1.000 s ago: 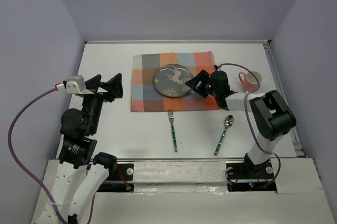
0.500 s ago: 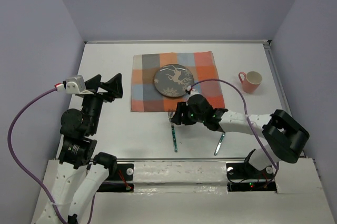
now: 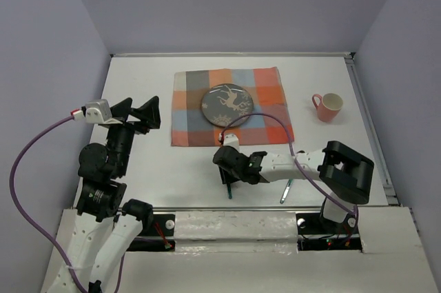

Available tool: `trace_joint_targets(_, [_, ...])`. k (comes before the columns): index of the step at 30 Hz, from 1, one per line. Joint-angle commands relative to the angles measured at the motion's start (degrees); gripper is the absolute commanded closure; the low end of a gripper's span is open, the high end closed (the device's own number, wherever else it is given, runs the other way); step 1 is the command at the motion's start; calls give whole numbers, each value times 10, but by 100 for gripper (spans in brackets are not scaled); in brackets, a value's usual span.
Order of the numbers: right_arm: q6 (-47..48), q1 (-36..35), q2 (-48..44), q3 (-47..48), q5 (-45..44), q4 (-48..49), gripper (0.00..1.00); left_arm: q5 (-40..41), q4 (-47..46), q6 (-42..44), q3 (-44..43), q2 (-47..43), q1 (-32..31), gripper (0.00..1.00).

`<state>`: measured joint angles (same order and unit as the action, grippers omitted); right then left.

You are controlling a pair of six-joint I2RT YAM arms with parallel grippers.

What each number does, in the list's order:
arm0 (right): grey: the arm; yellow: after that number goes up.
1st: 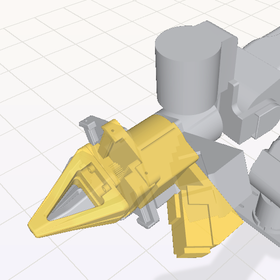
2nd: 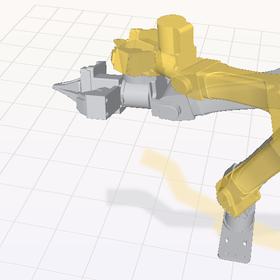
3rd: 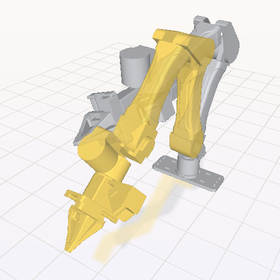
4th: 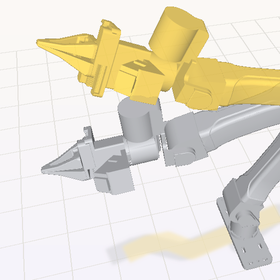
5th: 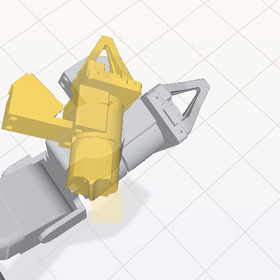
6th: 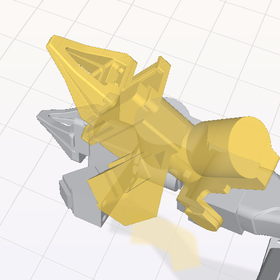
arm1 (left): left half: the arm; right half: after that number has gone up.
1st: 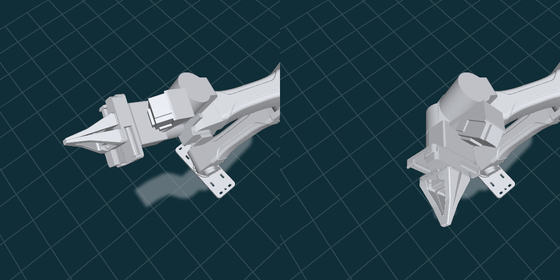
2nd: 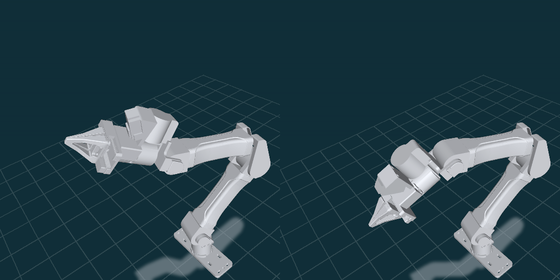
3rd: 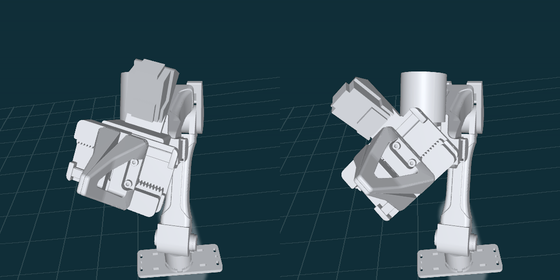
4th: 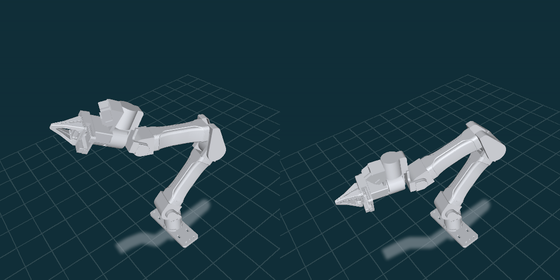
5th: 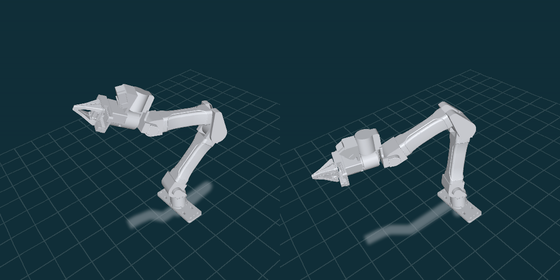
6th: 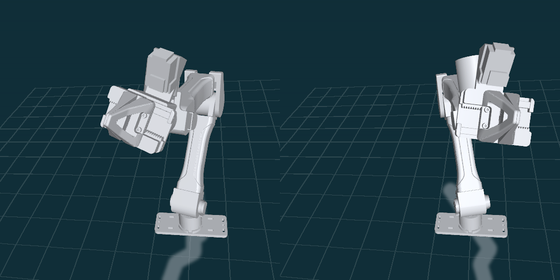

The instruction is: Set the dinner table for one person

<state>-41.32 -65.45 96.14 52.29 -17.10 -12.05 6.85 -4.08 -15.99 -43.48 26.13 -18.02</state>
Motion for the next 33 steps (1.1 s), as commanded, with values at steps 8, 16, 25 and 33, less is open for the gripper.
trace_joint_targets(8, [5, -24, 50, 111, -98, -118, 100, -7, -33, -2, 4, -13, -11, 1])
trace_joint_targets(16, [108, -3, 127, 349, -165, -111, 100, -3, -32, -1, 3, -21, -12, 1])
trace_joint_targets(25, [123, 114, 338, 639, -90, -99, 100, 19, -27, 6, 1, -29, -22, 1])
trace_joint_targets(33, [90, 151, 427, 726, -29, -104, 100, 14, -27, 5, 1, -30, -38, 1])
